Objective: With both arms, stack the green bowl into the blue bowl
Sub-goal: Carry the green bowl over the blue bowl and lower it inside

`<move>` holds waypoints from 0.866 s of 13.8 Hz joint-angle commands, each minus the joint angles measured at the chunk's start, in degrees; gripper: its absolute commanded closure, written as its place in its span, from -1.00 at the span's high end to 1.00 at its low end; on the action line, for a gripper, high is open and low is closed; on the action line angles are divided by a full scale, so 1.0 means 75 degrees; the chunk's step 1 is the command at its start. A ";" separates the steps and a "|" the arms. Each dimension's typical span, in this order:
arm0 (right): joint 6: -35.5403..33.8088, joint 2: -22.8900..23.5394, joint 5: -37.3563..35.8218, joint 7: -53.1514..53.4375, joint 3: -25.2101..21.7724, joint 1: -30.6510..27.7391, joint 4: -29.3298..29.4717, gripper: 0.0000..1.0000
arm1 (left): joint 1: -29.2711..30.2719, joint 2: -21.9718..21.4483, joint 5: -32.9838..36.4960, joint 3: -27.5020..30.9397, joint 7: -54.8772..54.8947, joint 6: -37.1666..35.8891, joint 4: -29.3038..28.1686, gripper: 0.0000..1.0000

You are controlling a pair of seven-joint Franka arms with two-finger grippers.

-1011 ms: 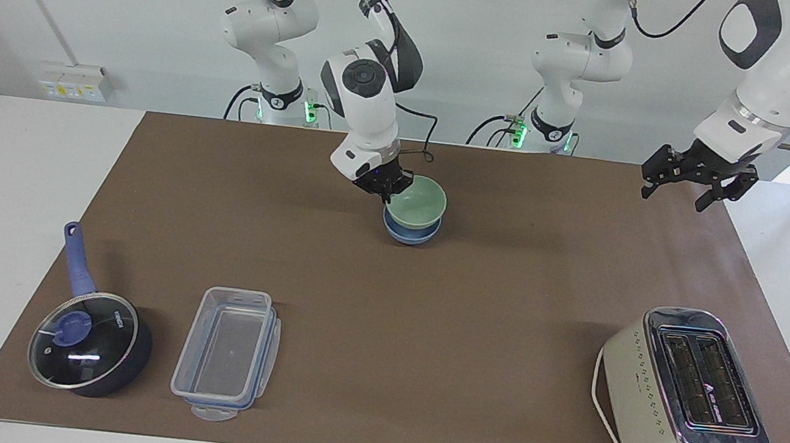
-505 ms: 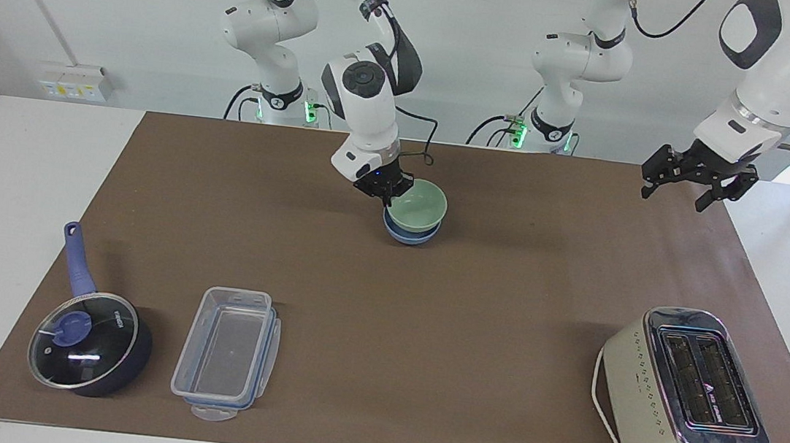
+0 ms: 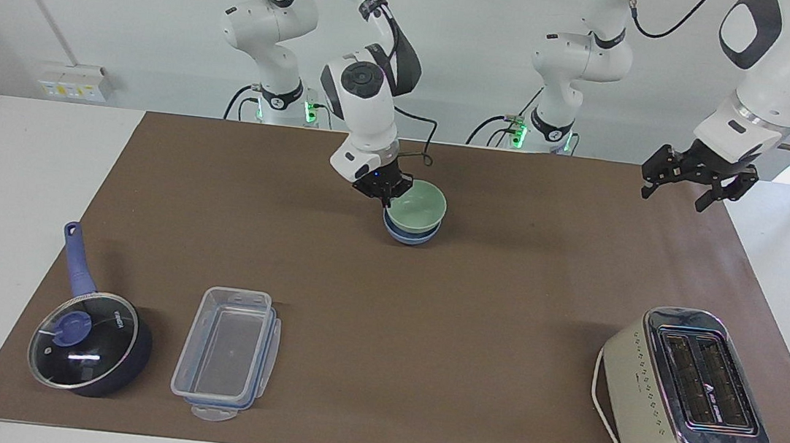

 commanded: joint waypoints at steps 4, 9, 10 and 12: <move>0.0416 0.0109 0.0216 -0.0305 0.0022 -0.0081 -0.0161 -1.00 | 0.0085 -0.0071 0.0119 -0.0065 0.0043 -0.0097 0.0029 1.00; 0.0452 0.0192 0.0216 -0.0316 0.0022 -0.0035 -0.0161 -1.00 | 0.0085 -0.0070 0.0119 -0.0065 0.0054 -0.0097 0.0029 1.00; 0.0441 0.0192 0.0216 -0.0317 0.0022 -0.0046 -0.0161 -1.00 | 0.0096 -0.0070 0.0131 -0.0065 0.0054 -0.0097 0.0029 1.00; 0.0429 0.0192 0.0216 -0.0305 0.0022 -0.0035 -0.0161 -0.84 | 0.0085 -0.0070 0.0131 -0.0065 0.0054 -0.0097 0.0029 1.00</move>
